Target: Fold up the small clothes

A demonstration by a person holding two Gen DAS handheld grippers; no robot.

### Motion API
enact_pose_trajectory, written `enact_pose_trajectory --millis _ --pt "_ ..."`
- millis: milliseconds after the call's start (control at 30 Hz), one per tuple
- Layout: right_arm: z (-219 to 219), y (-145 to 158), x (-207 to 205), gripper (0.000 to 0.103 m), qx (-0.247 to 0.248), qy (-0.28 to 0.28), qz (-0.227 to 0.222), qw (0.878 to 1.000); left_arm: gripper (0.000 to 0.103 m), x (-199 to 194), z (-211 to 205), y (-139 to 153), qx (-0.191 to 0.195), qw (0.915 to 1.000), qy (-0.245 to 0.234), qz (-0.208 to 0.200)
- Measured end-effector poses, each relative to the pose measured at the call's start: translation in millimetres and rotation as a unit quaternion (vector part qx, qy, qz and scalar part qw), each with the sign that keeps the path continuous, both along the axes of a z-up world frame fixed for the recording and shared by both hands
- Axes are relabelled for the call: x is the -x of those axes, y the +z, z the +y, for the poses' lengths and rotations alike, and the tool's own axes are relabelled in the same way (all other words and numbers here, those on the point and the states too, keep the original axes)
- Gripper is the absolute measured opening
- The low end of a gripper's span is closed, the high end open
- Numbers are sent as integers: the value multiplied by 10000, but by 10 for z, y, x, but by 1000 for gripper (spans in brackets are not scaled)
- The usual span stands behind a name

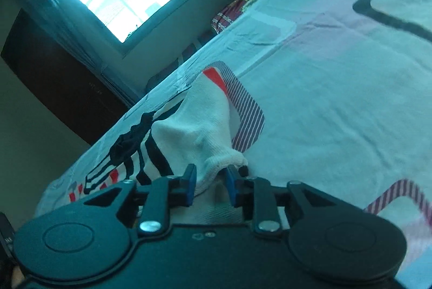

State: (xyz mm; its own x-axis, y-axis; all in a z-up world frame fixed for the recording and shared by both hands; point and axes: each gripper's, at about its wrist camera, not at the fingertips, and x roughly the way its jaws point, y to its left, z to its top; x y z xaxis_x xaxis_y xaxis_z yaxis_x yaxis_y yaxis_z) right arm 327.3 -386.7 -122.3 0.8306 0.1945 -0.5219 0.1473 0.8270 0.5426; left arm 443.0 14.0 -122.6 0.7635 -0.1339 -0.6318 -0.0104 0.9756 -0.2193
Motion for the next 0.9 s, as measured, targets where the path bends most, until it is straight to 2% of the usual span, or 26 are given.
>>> enact_pose_trajectory --millis 33,100,167,233,333,367,400,433,500,567,667,733,800,833,867,900 --pt "-18 44 20 22 198 26 -51 9998 47 53 28 51 -122 9998 114 -142" --pt "-27 137 -19 22 480 134 -194 9986 47 99 41 160 -111 9993 124 -327" --pt "-17 172 -173 21 734 336 -272 9964 47 77 -64 241 -20 9990 -135 -433" --pt "61 162 -339 21 975 580 -327 9930 47 8 -275 261 -142 9977 -489 -452" --pt "150 42 -566 17 1278 834 -227 9880 47 -147 -493 127 -222 9973 -643 -279" --pt "173 -46 -649 9 1511 875 -9 9846 47 -193 -536 38 -357 9977 -574 -95" --pt "182 -112 -685 6 1718 900 97 9810 47 -232 -554 -55 -527 9972 -517 138" --pt "173 -111 -692 6 1756 947 77 9799 47 -200 -545 -76 -591 9969 -526 22" --pt "184 -40 -697 6 1913 1002 134 9763 47 -161 -574 -4 -750 9962 -434 57" --pt "189 42 -687 25 2009 1005 -86 9744 47 -129 -576 94 -698 9970 -313 -136" --pt "222 105 -864 26 1888 1305 -335 9727 47 -201 -637 170 -656 9970 -300 -287" --pt "310 98 -1039 22 1887 1581 -393 9684 47 -283 -717 146 -713 9966 -340 -239" --pt "389 51 -1202 21 1910 1728 -330 9657 47 -327 -776 87 -797 9960 -390 -119" --pt "420 7 -1267 21 1845 1865 -255 9646 47 -339 -802 33 -958 9947 -362 24" --pt "462 -69 -1335 21 1804 2077 -83 9614 47 -322 -800 -21 -1039 9940 -326 85" --pt "512 -136 -1361 21 1926 2188 -14 9566 47 -274 -781 -36 -1037 9942 -291 21"
